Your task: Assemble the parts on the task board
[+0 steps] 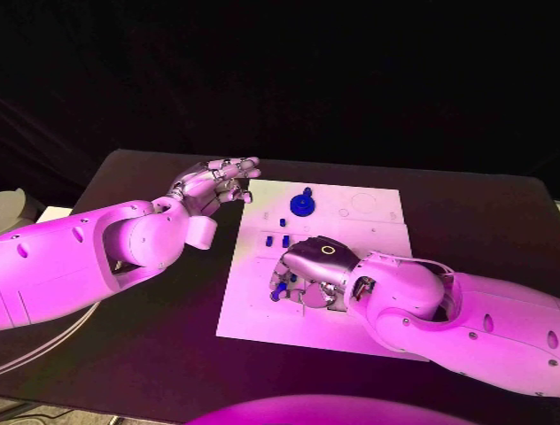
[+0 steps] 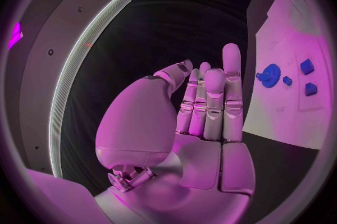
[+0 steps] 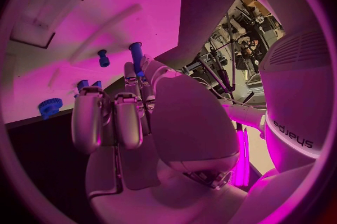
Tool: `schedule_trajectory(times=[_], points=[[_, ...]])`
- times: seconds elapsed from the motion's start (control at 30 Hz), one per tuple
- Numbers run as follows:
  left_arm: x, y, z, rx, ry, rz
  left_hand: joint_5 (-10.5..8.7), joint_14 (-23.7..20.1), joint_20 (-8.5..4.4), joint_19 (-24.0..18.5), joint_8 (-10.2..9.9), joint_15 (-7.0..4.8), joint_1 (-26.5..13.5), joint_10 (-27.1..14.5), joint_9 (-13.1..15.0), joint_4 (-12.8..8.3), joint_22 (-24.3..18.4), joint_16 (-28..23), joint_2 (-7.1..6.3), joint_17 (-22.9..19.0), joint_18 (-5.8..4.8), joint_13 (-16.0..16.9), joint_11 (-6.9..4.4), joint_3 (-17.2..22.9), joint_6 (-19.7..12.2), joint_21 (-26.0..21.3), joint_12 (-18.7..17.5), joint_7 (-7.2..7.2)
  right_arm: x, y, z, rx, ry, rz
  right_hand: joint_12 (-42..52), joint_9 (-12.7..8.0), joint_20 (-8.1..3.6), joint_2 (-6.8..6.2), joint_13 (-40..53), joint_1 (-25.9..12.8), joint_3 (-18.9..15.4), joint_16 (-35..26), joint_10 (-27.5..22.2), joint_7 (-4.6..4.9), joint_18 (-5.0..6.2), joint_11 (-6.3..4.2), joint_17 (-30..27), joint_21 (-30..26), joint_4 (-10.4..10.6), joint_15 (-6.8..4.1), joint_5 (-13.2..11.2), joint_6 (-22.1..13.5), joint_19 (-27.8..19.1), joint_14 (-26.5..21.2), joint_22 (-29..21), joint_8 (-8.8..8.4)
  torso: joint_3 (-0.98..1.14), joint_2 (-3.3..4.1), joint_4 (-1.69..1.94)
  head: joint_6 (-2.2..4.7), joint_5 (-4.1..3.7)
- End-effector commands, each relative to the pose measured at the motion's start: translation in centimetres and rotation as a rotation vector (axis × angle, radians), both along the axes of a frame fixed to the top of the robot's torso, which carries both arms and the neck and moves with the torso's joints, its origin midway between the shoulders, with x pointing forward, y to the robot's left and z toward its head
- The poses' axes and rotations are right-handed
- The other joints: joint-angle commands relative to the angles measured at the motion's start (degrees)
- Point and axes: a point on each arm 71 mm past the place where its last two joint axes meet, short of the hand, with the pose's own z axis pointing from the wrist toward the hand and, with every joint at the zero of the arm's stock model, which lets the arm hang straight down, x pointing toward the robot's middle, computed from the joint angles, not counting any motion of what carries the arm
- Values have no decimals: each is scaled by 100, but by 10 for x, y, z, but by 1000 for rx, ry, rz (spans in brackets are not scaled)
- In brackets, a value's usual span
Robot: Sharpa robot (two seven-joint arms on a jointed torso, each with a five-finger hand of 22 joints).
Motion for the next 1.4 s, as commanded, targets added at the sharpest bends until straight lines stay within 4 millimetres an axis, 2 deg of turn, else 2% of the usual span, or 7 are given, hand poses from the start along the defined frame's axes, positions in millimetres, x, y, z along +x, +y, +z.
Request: schedule_trajectory(times=[0.03, 0.5, 0.7, 0.8, 0.93, 1.13, 1.4], points=[[-1, -2, 1, -10, -9, -19, 18, -41, -8, -17, 38, -1, 15, -42, -3, 4, -6, 2, 34, -6, 62, 8, 12, -27, -26, -25, 17, 8, 0, 0, -2, -45, -20, 0, 10, 9, 19, -35, 11, -2, 401, 26, 301, 51, -8, -249, 278, 7, -399, 35, 17, -8, 5, 379, -2, -28, -3, 3, 2, 1, -1], [-1, -3, 1, -11, -7, -23, 19, -50, -6, -21, 44, -1, 18, -60, -3, -2, -11, 5, 43, -27, 62, 14, 14, -34, -31, -27, 44, 10, -4, 14, -8, -96, -33, 24, -4, 11, 25, -49, 15, -43, 392, 21, 311, 50, -5, -248, 271, 0, -400, 40, 15, 2, -1, 376, -10, -32, -4, 0, 4, 3, -10], [-1, -3, 1, -10, -5, -24, 19, -50, -6, -21, 44, -1, 18, -60, -3, -2, -11, 5, 43, -27, 62, 14, 14, -34, -31, -27, 44, 10, -4, 17, -7, -79, -50, 20, -195, -69, 95, -236, -45, -368, 278, -54, -134, 90, 11, -127, 169, -94, -270, 136, 19, -321, -64, 351, -130, -172, -3, -3, 1, 0, -13], [-1, -3, 1, -10, -4, -25, 19, -50, -6, -21, 44, -1, 18, -60, -3, -2, -11, 5, 43, -27, 62, 14, 14, -34, -31, -27, 44, 10, -4, 16, -6, -60, -61, 10, -214, -162, 170, -541, -59, -628, 0, -253, -995, 104, 94, 26, -93, -414, -180, 248, 29, -756, -251, 290, -547, -174, -6, -3, -5, 8, -11], [-1, -2, 1, -9, -2, -26, 19, -50, -6, -21, 44, -1, 18, -60, -3, -2, -11, 5, 43, -27, 62, 14, 14, -34, -31, -27, 44, 10, -3, 13, -4, -32, -75, 0, -155, -156, 314, -559, -26, -593, -765, -350, -1695, -26, 164, 162, -225, -654, -11, 385, 7, -1190, -383, 247, -831, -156, -1, -1, -1, 20, -15], [-1, -2, 1, -8, 0, -27, 19, -50, -6, -21, 44, -1, 18, -60, -3, -2, -11, 5, 43, -27, 62, 14, 14, -34, -31, -27, 44, 10, -6, 4, 3, 31, -103, -14, -38, -148, 361, -534, -13, -250, -1457, -354, -1757, -59, 177, 177, -265, -691, 369, 391, 29, -1324, -370, 247, -871, -153, 4, 1, 1, 41, -49], [-1, 0, 0, -7, 3, -26, 18, -60, -5, -23, 47, 1, 12, -71, -3, 0, -13, 1, 45, -48, 62, 15, 16, -41, -35, -28, 56, 11, -7, -34, 29, 134, -117, -89, 211, -131, 310, -461, 15, -43, -1563, -353, -1431, -10, 174, 84, -295, -678, 621, 323, 28, -1236, -324, 255, -859, -131, -2, -7, -19, 87, -168]])
